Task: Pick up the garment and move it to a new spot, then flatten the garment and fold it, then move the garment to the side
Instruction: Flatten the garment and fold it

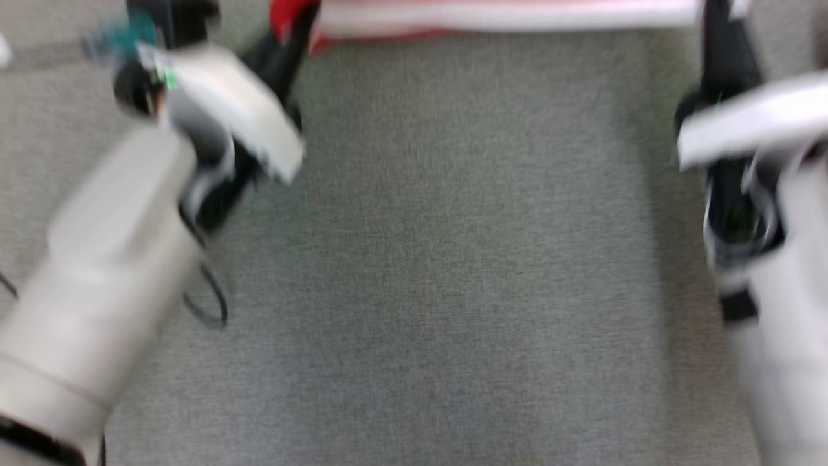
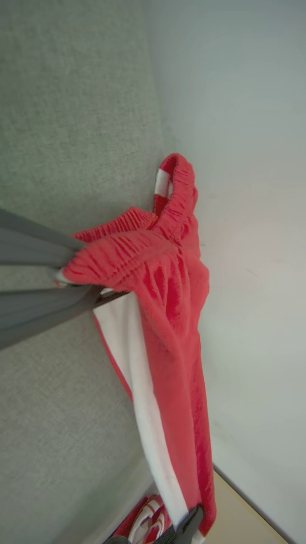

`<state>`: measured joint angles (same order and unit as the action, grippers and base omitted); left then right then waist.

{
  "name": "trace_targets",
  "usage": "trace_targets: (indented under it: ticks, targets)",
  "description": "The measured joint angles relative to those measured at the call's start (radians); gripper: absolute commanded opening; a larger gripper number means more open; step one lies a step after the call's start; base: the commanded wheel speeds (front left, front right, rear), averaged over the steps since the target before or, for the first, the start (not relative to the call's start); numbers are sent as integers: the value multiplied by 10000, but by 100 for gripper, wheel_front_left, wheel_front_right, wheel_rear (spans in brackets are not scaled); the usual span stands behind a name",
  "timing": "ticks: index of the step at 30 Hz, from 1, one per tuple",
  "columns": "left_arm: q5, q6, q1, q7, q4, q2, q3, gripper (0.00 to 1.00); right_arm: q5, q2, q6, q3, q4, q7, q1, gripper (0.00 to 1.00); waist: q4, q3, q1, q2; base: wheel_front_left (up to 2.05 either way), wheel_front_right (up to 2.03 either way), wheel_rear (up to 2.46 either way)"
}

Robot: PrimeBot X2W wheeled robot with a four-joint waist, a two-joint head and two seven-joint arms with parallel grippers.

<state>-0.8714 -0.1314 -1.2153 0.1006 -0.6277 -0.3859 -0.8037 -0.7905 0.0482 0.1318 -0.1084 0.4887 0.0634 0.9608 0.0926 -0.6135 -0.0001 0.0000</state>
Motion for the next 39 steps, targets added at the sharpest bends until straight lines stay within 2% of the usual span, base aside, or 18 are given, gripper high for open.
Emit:
trace_targets:
  ticks: [6,14,22,24,29,34,39]
  targets:
    - [-738,-2,2148,708,491,-290,-543,0,389,159,0,82,-1523,-94,-3261,0,0,1106,0,0,0,0,0]
    - [-909,104,4745,1158,1728,-593,-1187,0,1118,192,0,552,-3377,-849,-6660,0,-34,2711,-2,0,0,0,0]
    - [-1695,934,7907,1317,3910,-1147,-1415,0,1615,151,0,1289,-4316,-1375,-9484,0,15,4092,-3,0,0,0,0]
    - [-2100,1344,9113,1377,4811,-1402,-1534,0,1511,123,4,1471,-4642,-1551,-10619,0,-9,4550,-4,0,0,0,0]
    - [-2719,1756,10862,1342,6157,-1586,-1948,0,644,58,2,1841,-5369,-1695,-12488,0,-163,5178,-3,0,0,0,0]
    - [-2801,2044,11352,1267,6911,-1814,-2090,0,405,38,2,2165,-6013,-1931,-13197,0,-375,5405,-3,1,0,0,0]
    - [-2853,2201,11193,1018,7450,-1783,-2034,0,349,63,2,2320,-6272,-2477,-12548,0,-469,5224,-2,1,0,0,0]
